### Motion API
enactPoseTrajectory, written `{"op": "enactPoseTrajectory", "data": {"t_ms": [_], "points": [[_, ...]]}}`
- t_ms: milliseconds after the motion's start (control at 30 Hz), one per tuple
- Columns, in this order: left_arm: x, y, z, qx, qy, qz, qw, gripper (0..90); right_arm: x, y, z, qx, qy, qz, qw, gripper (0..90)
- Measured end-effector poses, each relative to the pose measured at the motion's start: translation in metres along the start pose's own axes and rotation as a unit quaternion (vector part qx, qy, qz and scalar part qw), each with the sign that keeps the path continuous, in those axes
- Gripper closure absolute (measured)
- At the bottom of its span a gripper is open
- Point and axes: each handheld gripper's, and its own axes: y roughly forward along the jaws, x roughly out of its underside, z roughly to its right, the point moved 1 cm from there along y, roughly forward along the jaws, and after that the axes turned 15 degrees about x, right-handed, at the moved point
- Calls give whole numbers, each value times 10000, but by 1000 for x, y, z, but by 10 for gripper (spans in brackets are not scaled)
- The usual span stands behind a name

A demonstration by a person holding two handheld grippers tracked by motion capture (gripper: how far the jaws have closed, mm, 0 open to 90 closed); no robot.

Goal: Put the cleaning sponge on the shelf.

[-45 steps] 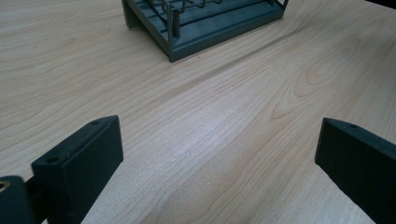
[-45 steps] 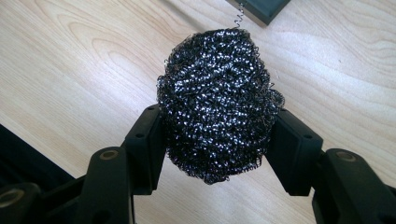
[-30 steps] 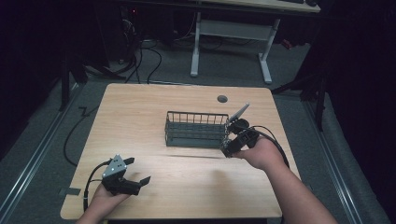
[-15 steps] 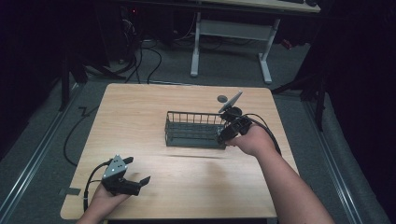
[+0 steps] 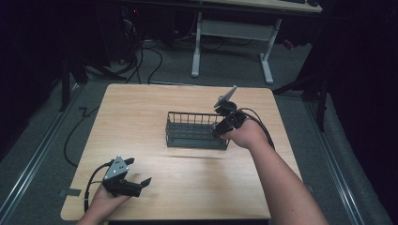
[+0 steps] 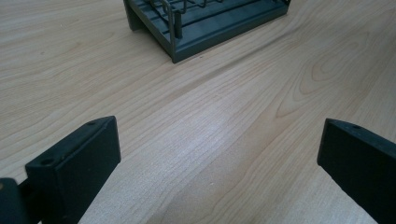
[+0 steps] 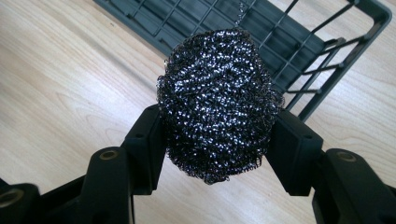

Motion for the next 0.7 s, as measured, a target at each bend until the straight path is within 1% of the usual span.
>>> {"op": "enactPoseTrajectory", "data": {"t_ms": [100, 133, 167, 300, 333, 367, 467, 700], "points": [[0, 0, 0, 4, -5, 9, 10000, 0, -5, 2, 2, 35, -17, 11, 10000, 429], [0, 0, 0, 3, -5, 8, 10000, 0, -7, 2, 4, 36, 4, 23, 10000, 428], [0, 0, 0, 5, -7, 10, 10000, 0, -10, 2, 7, 57, 84, 35, 9999, 429], [0, -2, 0, -8, -30, 57, 10000, 0, -16, 3, 9, 75, 83, 40, 9999, 429], [0, -2, 0, -2, -36, 45, 10000, 0, -19, 4, 10, 46, 170, 74, 9998, 429], [0, -2, 0, -2, -36, 45, 10000, 0, -21, 4, 11, 57, 202, 73, 9998, 429], [0, -2, 0, 7, -44, 49, 10000, 0, -25, 9, 11, 62, 157, 32, 9999, 428], [0, -1, 0, 48, -37, 28, 10000, 0, -32, 20, 13, 143, 171, -85, 9997, 427]]}}
